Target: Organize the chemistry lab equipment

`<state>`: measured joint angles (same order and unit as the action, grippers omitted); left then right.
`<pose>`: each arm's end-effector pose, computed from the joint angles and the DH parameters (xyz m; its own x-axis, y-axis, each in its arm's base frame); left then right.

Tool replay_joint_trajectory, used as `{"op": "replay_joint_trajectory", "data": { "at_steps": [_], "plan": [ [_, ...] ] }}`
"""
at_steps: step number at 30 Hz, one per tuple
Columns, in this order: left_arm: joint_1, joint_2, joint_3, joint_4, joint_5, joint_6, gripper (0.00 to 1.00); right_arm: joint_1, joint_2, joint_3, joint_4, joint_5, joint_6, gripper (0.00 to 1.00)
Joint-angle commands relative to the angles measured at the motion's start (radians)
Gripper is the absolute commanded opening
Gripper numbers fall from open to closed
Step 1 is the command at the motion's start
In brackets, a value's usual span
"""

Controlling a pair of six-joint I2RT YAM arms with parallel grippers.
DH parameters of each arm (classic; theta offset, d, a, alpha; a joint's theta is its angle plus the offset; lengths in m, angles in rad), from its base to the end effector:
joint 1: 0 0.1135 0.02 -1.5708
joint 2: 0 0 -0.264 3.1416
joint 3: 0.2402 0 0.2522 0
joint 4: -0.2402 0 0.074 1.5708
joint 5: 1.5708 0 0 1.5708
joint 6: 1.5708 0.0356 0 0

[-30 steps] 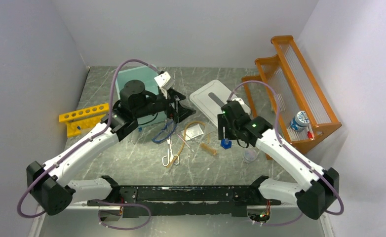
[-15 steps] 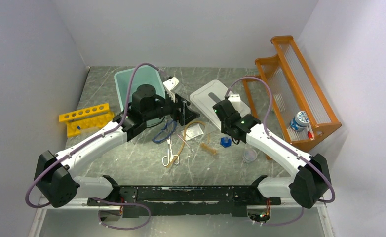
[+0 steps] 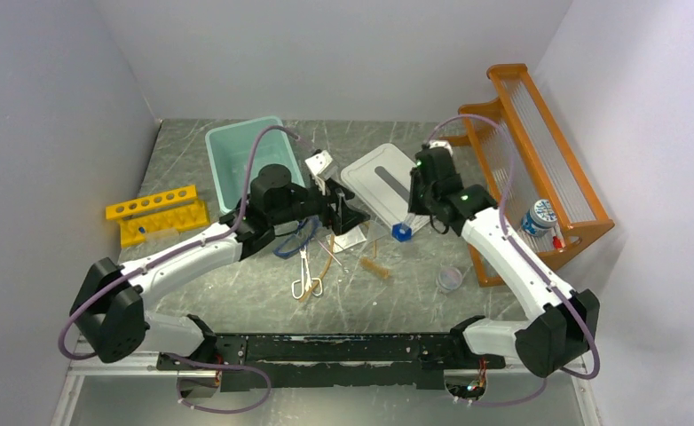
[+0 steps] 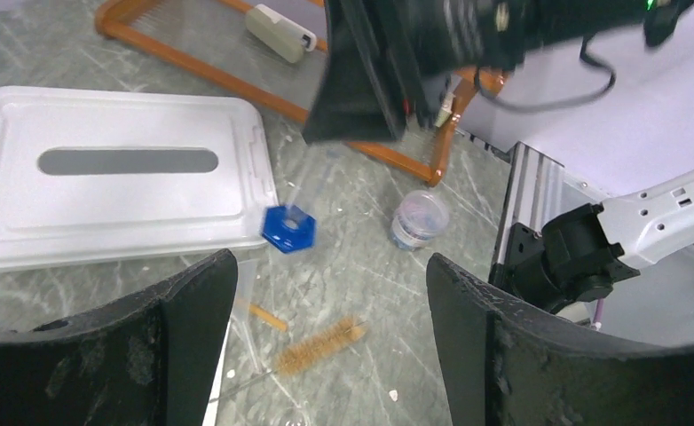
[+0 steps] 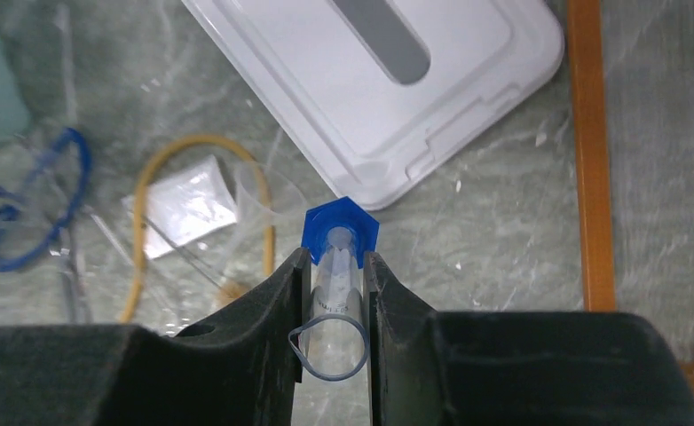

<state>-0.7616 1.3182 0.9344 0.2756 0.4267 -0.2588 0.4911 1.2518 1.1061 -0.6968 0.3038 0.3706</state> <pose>0.2138 -0.2242 0.3215 -0.3125 -0.0239 -0.9496 0.8752 0.3815 -0.2976 0.2344 0.1133 0.3074 -0.7128 0.0107 -0.7013 -0.0174 0.9993 0.0330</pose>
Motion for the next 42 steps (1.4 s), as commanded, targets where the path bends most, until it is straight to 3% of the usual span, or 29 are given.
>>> {"op": "replay_joint_trajectory", "data": {
  "at_steps": [1, 8, 11, 19, 26, 30, 34, 38, 42],
  "plan": [
    [-0.036, 0.062, 0.007, 0.136, 0.082, -0.009, 0.82, -0.098, -0.008, 0.138, -0.031, -0.244, -0.114, 0.10],
    [-0.071, 0.177, 0.098, 0.163, 0.086, 0.042, 0.82, -0.117, 0.044, 0.287, -0.068, -0.546, -0.184, 0.10],
    [-0.071, 0.219, 0.174, 0.074, 0.107, 0.140, 0.82, -0.117, 0.047, 0.299, -0.055, -0.684, -0.198, 0.10],
    [-0.070, 0.226, 0.196, -0.002, 0.028, 0.226, 0.80, -0.115, 0.058, 0.291, -0.032, -0.833, -0.205, 0.09],
    [-0.070, 0.234, 0.229, -0.122, 0.171, 0.247, 0.51, -0.110, 0.080, 0.314, -0.016, -0.889, -0.207, 0.08],
    [-0.070, 0.229, 0.207, -0.110, 0.199, 0.247, 0.36, -0.101, 0.099, 0.331, -0.004, -0.942, -0.209, 0.08],
    [-0.068, 0.244, 0.241, -0.123, 0.216, 0.290, 0.07, -0.095, 0.109, 0.341, 0.000, -0.956, -0.210, 0.08],
    [-0.051, 0.251, 0.258, -0.124, 0.227, 0.293, 0.05, -0.095, 0.124, 0.359, 0.008, -0.957, -0.201, 0.13],
    [-0.012, 0.233, 0.236, -0.070, 0.263, 0.265, 0.05, -0.096, 0.126, 0.362, 0.048, -0.930, -0.163, 0.31]
  ]
}}
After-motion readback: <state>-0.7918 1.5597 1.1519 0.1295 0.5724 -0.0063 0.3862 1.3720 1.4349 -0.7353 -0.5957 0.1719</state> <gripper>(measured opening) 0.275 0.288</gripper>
